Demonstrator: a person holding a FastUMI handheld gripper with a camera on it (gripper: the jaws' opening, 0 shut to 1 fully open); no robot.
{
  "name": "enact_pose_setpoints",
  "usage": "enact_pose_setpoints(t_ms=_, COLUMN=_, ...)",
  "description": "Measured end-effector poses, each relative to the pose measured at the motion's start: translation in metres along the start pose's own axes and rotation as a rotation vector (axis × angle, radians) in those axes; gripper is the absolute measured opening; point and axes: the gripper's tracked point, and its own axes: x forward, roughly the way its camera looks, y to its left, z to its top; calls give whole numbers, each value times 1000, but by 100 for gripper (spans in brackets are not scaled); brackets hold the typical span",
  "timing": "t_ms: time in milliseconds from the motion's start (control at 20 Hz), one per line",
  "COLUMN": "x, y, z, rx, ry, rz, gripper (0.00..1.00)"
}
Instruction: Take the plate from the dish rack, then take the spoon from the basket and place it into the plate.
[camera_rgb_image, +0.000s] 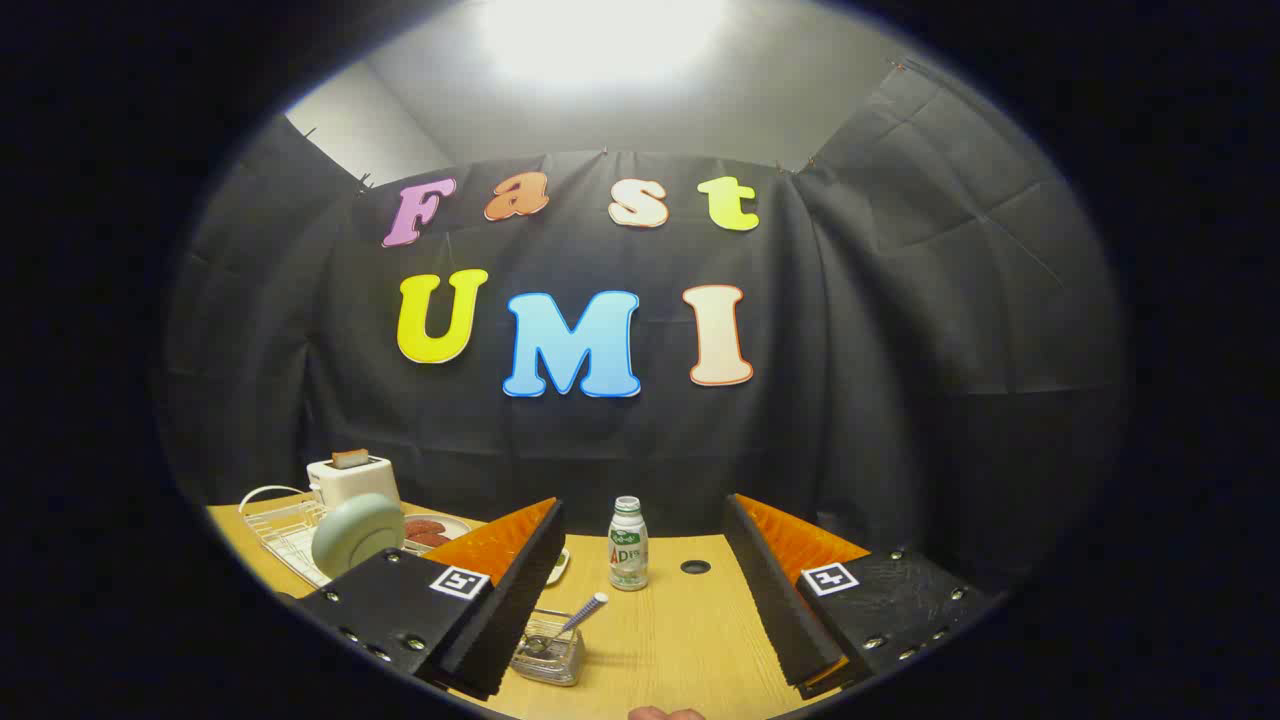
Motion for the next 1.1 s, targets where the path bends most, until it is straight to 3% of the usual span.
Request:
enact_pose_setpoints(t_ms=300, x=-4, y=68, z=47, rx=44, ry=21, rz=49, gripper=98)
enact_pose_setpoints(t_ms=600, x=7, y=101, z=89, rx=55, ry=-10, rz=49, gripper=98)
enact_pose_setpoints(t_ms=1100, x=32, y=160, z=97, rx=55, ry=50, rz=91, gripper=98)
